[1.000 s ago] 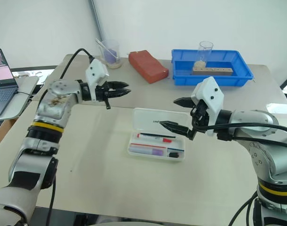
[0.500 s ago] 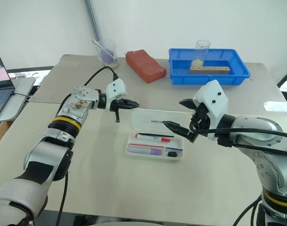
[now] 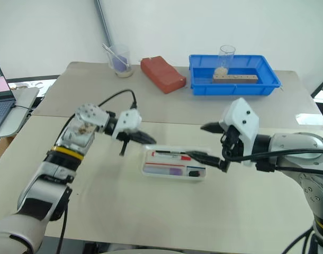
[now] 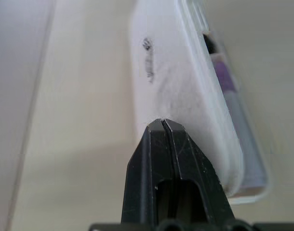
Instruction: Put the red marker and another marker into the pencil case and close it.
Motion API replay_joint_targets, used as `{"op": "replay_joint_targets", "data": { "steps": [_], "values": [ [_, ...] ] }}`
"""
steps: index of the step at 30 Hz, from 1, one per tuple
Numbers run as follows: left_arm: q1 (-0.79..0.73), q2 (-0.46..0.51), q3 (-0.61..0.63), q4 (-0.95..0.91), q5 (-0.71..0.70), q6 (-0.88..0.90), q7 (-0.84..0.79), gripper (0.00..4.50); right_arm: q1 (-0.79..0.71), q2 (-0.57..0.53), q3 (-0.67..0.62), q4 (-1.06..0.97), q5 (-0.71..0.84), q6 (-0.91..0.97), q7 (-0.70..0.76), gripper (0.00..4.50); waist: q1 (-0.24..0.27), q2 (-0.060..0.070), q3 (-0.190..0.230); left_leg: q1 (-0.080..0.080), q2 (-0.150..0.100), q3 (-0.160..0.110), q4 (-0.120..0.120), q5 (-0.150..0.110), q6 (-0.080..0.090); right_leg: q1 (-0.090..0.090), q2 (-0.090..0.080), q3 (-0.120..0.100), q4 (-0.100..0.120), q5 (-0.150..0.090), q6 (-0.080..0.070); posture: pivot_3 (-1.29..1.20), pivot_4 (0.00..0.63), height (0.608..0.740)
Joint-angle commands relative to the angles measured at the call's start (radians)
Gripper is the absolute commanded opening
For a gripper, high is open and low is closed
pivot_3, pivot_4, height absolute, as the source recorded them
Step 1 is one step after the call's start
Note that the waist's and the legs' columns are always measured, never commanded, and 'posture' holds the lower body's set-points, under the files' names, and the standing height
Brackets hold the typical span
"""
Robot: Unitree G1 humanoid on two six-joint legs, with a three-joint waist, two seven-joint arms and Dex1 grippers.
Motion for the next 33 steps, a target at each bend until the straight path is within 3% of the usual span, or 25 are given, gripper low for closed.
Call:
{"op": "replay_joint_targets", "data": {
  "steps": [1,13,33],
  "values": [
    [0.042,0.013,-0.03,-0.114,0.002,-0.002,0.009,0.02,0.031,-0.012,0.039,-0.003,-0.045,-0.059,0.008,4.5,0.001,0.0,0.0,0.0,0.0,0.0,0.001,0.0,0.0,0.0,0.0,0.0,0.001,0.0,0.0,0.0,0.15,0.74],
    [0.105,0.044,-0.114,-0.118,0.105,-0.073,0.083,0.02,0.031,0.026,0.099,0.029,-0.096,-0.1,-0.029,4.5,0.001,0.0,0.0,0.0,0.0,0.0,0.001,0.0,0.0,0.0,0.0,0.0,0.001,0.0,0.0,0.0,0.15,0.74],
    [0.123,0.036,-0.107,-0.147,0.067,-0.051,0.115,0.02,0.014,0.051,0.153,0.117,-0.174,-0.168,0.007,4.5,0.0,0.0,0.0,0.0,0.0,0.0,0.001,0.0,0.0,0.0,0.0,0.0,0.001,0.0,0.0,0.0,0.15,0.74]
  ]
}}
